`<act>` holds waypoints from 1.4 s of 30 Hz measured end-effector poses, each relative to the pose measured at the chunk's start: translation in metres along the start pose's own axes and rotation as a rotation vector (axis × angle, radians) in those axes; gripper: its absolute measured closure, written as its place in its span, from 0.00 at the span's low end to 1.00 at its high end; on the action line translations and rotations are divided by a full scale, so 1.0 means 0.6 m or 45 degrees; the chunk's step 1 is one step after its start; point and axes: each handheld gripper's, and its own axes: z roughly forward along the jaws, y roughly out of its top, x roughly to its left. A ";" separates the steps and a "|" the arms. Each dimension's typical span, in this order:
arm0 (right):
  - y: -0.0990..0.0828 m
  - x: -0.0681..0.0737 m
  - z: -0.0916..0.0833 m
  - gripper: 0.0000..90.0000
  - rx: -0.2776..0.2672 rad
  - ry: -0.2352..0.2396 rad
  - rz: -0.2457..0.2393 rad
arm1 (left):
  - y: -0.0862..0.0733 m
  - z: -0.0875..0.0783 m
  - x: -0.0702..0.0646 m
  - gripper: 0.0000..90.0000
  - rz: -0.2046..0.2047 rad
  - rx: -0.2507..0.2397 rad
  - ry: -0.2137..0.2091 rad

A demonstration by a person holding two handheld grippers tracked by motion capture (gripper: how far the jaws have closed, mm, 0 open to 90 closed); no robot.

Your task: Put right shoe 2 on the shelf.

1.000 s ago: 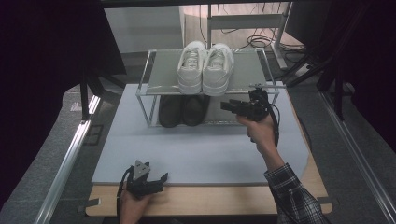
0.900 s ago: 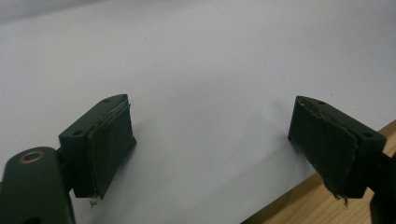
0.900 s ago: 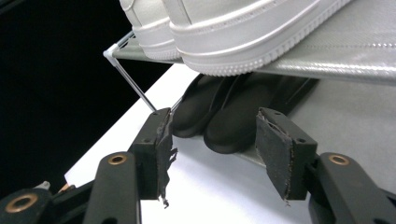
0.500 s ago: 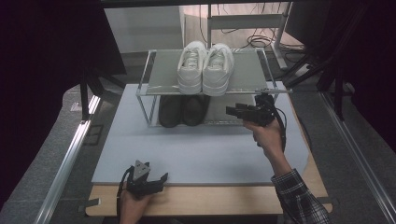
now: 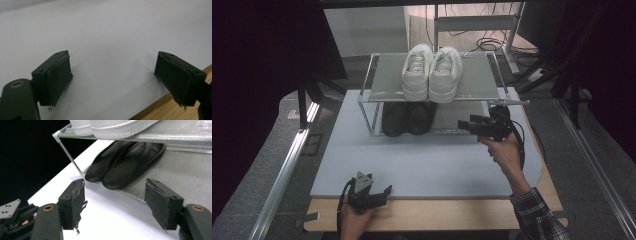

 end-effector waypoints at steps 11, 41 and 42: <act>-0.022 -0.002 -0.017 0.30 0.031 -0.029 -0.059 | 0.000 0.000 0.000 0.15 0.001 0.000 0.001; -0.110 -0.018 -0.058 0.16 0.121 -0.151 -0.226 | 0.000 0.000 0.000 0.15 0.000 0.001 0.001; -0.114 -0.019 -0.059 0.16 0.123 -0.152 -0.223 | 0.000 0.000 0.000 0.15 -0.001 0.001 0.001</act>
